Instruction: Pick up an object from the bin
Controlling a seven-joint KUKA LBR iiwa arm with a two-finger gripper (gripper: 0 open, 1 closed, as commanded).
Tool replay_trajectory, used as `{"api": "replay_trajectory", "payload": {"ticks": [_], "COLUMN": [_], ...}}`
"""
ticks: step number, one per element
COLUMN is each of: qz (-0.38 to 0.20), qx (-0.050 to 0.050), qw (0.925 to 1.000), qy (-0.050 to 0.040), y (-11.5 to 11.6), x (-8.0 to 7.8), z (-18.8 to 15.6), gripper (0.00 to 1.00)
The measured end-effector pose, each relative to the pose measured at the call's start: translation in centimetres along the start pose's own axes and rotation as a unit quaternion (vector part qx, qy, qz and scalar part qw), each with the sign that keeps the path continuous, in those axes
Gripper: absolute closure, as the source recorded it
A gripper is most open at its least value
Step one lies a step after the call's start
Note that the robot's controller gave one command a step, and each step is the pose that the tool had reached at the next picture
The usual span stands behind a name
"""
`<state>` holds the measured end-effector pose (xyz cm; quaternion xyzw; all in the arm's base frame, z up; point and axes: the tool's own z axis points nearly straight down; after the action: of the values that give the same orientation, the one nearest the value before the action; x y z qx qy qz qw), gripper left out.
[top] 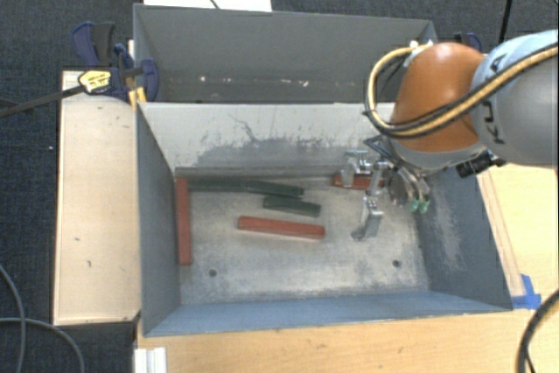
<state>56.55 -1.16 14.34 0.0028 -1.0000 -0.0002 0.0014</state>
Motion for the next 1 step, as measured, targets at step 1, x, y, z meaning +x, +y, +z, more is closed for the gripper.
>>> {"api": "replay_trajectory", "payload": {"ticks": [1], "qz": [-0.039], "qx": [0.000], "qw": [0.9992], "qy": [-0.0062], "y": [1.61], "x": [-0.97], "z": [4.97], "gripper": [0.00]}}
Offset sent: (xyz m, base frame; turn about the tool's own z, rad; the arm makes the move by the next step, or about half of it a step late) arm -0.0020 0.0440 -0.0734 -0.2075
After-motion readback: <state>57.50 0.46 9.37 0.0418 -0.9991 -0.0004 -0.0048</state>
